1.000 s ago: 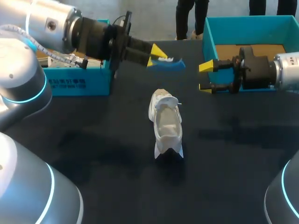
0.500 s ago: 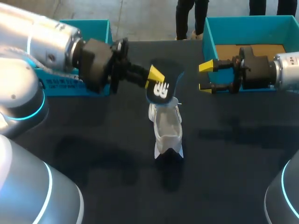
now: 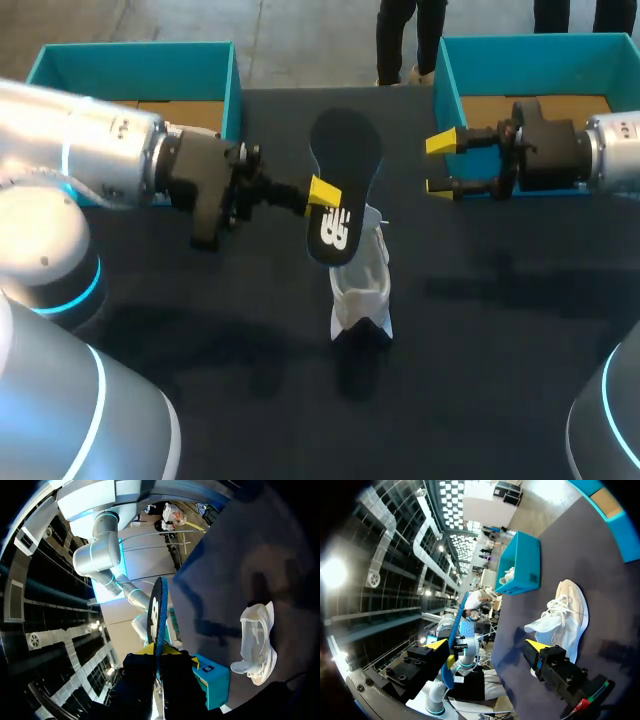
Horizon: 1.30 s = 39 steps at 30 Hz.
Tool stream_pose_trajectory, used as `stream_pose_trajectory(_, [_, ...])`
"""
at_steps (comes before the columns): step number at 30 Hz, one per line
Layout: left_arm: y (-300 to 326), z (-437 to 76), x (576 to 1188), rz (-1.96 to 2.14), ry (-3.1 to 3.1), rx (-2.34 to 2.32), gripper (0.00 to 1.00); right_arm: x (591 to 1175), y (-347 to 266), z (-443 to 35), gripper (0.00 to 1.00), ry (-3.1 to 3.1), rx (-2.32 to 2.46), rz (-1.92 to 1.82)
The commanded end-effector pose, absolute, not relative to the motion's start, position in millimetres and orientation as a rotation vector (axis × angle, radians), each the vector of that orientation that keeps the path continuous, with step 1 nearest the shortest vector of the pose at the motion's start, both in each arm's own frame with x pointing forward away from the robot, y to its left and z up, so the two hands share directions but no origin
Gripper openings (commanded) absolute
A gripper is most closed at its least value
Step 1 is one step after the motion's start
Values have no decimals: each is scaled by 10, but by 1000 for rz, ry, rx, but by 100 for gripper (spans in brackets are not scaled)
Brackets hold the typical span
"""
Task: Take the shoe out of the shoebox, open the shoe tongue, remove and reinsert the insole, then place the shoe into the shoebox
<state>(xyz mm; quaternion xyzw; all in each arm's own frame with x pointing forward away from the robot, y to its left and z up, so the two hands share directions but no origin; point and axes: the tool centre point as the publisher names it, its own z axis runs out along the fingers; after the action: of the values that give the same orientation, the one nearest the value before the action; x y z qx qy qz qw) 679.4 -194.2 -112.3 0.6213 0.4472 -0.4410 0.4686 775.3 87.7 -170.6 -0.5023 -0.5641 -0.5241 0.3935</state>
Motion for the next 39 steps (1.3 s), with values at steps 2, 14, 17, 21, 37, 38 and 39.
stream_pose_trajectory(2, [-1983,-1328,6773,-1060,1076,1465,0,7751,894,-1714,100,-1431,-1276,-1333])
stream_pose_trajectory(14, [-2146,-1670,6994,-1002,1111,1390,0,7696,1028,-1710,100,-1400,-1258,-1327])
stream_pose_trajectory(17, [-2194,-1710,7040,-988,1095,1395,0,7681,1071,-1706,100,-1393,-1246,-1323])
stream_pose_trajectory(21, [-2251,-1773,7107,-971,1075,1403,0,7670,1122,-1712,100,-1373,-1234,-1311])
stream_pose_trajectory(37, [-2514,-1759,7256,-948,1010,1385,0,7695,1288,-1766,78,-1361,-1199,-1244])
stream_pose_trajectory(38, [-2523,-1760,7254,-950,1009,1387,0,7702,1290,-1768,76,-1361,-1199,-1244])
stream_pose_trajectory(39, [-2533,-1761,7254,-952,1008,1389,0,7708,1292,-1768,71,-1361,-1199,-1243])
